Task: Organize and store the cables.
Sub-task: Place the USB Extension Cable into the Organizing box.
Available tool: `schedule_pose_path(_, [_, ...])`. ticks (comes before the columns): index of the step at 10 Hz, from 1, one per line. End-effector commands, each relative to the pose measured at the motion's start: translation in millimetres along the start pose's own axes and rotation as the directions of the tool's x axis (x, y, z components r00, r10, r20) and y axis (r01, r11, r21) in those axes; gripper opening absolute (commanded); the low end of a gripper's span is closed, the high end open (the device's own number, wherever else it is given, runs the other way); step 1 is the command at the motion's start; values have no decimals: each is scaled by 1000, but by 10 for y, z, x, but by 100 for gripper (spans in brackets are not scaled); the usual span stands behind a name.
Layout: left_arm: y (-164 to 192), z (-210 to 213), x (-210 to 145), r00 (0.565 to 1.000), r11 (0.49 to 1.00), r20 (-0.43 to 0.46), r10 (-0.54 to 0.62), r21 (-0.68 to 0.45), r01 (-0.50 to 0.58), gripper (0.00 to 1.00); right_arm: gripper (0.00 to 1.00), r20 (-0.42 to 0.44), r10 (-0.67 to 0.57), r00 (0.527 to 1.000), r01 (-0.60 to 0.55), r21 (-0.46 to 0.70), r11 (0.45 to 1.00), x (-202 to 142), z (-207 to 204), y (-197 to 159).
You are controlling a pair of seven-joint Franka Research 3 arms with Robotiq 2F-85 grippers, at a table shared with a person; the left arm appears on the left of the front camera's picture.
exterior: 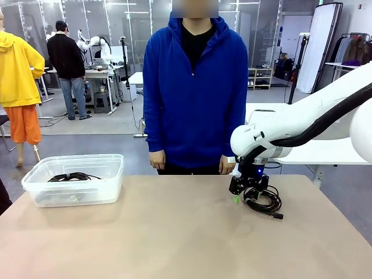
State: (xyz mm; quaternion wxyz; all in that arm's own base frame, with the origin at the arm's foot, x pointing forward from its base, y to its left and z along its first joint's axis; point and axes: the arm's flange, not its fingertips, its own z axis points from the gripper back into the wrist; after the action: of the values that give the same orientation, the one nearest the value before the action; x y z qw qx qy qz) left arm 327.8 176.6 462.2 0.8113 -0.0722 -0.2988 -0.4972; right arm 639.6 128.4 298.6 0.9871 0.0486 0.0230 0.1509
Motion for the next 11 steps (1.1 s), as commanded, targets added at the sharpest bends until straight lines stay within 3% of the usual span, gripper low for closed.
schedule_pose_path(1, [20,-17,13,1000,1000,9,9,13,-9,100,80,18,-13,1000,14,-26,1000,-46,-16,48])
schedule_pose_path(5, [20,-17,13,1000,1000,9,9,13,-9,100,40,18,-7,1000,8,-54,998,-146,-16,111])
schedule_pose_path(6, [20,-17,13,1000,1000,9,9,13,-9,100,28,50,-3,999,8,-85,996,-169,-12,145])
schedule_pose_path(7, [20,-17,13,1000,1000,9,9,13,-9,100,41,42,3,999,1,-101,995,-167,-56,182])
schedule_pose_path(8, [20,-17,13,1000,1000,9,9,13,-9,100,8,40,3,999,1,-110,994,-158,-90,198])
schedule_pose_path(9, [20,-17,13,1000,1000,9,9,13,-9,100,21,45,1,999,4,-113,994,-161,-66,193])
schedule_pose_path(10, [20,-17,13,1000,1000,9,9,13,-9,100,0,59,3,998,5,-122,993,-201,2,214])
schedule_pose_path(11, [20,-17,13,1000,1000,9,9,13,-9,100,13,63,24,998,-17,-113,993,-257,92,256])
